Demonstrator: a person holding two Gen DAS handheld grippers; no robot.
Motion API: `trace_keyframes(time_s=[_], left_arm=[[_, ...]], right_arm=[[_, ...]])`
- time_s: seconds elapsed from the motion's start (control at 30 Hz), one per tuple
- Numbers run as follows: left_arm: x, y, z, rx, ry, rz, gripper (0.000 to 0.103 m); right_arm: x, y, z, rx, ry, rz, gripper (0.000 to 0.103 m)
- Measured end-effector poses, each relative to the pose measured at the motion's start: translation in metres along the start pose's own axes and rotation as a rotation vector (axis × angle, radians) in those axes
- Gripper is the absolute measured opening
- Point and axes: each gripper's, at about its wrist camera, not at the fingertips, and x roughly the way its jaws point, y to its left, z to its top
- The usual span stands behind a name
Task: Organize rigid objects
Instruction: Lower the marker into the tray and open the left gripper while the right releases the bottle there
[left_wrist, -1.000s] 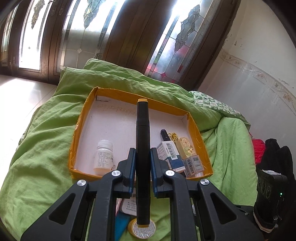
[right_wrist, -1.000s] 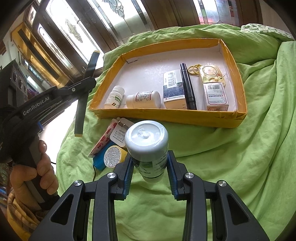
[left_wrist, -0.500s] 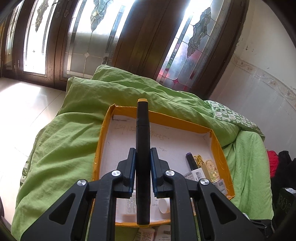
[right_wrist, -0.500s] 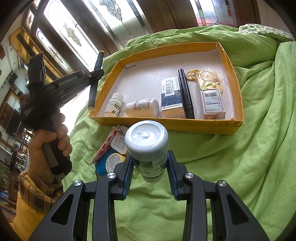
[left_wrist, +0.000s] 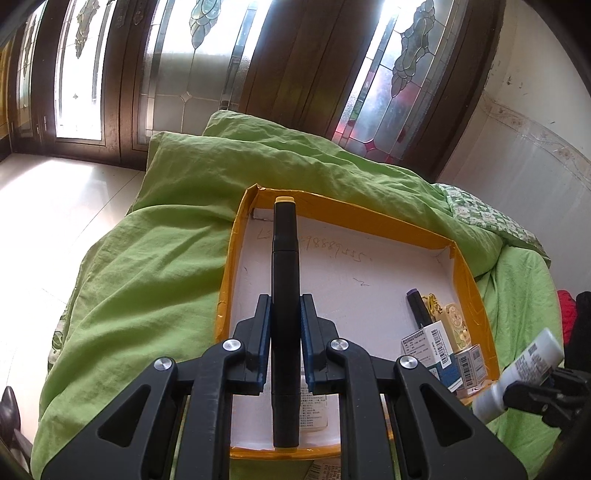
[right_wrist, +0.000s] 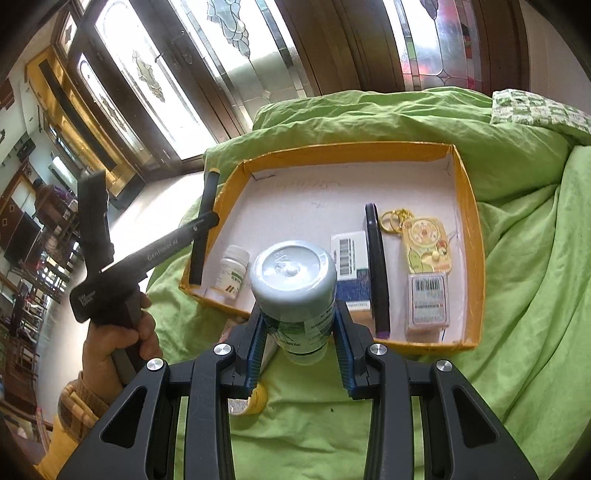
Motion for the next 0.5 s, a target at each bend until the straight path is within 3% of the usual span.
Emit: trace_keyframes(time_s=[0.23, 0.5], left_arm=[[0.012, 0.003, -0.005, 0.009, 0.031, 0.027, 0.012], [0.02, 0.0, -0.011, 0.036, 0.06, 0.053, 0.012]], right_arm=[[0.023, 0.015, 0.036, -0.015, 0.028, 0.021, 0.031], [0.08, 0.022, 0.058, 0.024, 0.174, 0.075, 0.031]])
